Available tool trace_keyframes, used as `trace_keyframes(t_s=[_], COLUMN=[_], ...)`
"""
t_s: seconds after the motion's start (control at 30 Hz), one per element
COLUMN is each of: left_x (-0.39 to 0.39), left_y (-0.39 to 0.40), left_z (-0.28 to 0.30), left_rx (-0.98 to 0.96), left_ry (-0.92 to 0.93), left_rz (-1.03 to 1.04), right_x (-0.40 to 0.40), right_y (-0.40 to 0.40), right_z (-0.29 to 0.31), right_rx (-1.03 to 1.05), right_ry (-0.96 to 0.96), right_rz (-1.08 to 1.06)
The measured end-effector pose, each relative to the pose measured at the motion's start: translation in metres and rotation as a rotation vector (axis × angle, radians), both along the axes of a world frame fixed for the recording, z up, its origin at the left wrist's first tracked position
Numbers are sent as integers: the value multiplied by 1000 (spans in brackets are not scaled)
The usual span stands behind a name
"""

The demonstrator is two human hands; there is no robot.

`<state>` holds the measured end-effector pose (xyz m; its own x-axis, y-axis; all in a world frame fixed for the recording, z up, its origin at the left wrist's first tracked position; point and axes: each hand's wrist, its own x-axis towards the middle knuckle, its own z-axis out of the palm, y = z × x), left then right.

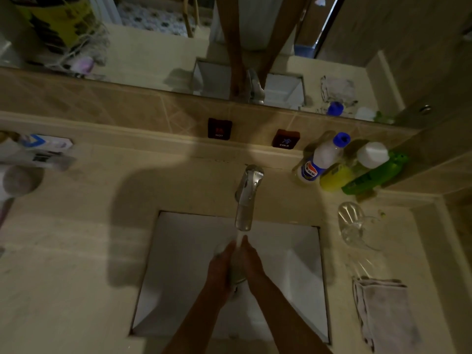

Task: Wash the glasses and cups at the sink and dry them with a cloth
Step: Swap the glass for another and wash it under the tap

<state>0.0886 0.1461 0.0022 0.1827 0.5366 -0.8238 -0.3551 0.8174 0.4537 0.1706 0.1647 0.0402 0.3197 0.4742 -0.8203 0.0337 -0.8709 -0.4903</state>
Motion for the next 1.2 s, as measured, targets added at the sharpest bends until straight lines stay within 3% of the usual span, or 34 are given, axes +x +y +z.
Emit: trace_keyframes(t_s=[0.1, 0.4, 0.53, 0.77, 0.9, 1.0, 1.2], left_x=[-3, -3, -5, 4, 0, -3, -3], left_y=[-2, -4, 7, 6, 1, 0, -1], left_z=[-3, -36, -15, -4, -8, -4, -6], left_rx=[19, 52, 96, -46, -56, -10, -40], left_ry=[-16, 127, 187, 58, -1, -28, 163], left_rz=[32, 79, 67, 13, 45, 65, 19], right_x=[1, -24, -29, -14, -5, -6, -19], right_y=[1, -33, -44, -13, -3, -8, -39], right_z=[-1, 2, 14, 13, -3, 5, 1], right_rx=[-42, 199, 275, 71, 9, 53, 153], right_ry=[147, -36, -68, -61, 158, 222, 223], right_rz=[-114, 108, 130, 29, -173, -188, -196])
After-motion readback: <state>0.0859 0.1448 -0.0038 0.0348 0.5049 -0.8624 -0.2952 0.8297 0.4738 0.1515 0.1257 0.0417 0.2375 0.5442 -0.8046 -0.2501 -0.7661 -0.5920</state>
